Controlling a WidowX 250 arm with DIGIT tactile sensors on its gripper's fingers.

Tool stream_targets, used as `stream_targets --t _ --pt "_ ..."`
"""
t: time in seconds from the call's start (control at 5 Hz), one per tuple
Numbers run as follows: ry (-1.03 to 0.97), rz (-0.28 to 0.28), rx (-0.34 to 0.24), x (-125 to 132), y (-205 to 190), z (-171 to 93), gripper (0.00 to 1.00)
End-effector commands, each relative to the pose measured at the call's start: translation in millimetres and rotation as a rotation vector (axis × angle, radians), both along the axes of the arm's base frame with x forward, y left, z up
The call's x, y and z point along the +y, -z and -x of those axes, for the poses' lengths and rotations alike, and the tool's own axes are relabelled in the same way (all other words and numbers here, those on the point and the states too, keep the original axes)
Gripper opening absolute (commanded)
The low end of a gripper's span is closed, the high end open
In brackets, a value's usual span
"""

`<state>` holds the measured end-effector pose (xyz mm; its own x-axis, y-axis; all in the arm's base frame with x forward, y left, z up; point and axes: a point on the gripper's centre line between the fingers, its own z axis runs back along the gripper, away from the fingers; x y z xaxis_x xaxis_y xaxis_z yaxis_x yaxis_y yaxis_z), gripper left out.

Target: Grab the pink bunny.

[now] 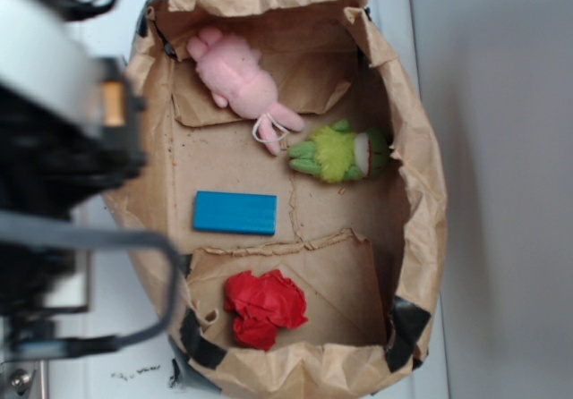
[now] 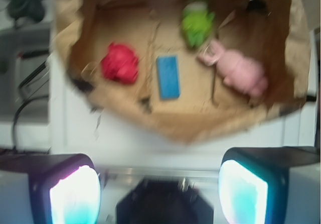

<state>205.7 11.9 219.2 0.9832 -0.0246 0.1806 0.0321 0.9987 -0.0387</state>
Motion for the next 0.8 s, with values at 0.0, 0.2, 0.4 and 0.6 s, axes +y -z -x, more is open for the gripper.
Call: stream_targets --t 0.0,0.2,0.4,0.6 --pt "0.017 -0.074 -0.127 28.5 22.7 -37.5 1.0" --pt "0.012 -0.133 -0.1 36.1 49.6 -58.1 1.0" --pt "-0.026 -0.159 -0.061 52.4 71.6 -74.7 1.0" --pt "-0.013 -0.187 -0.051 58.2 76.1 -63.9 1.0"
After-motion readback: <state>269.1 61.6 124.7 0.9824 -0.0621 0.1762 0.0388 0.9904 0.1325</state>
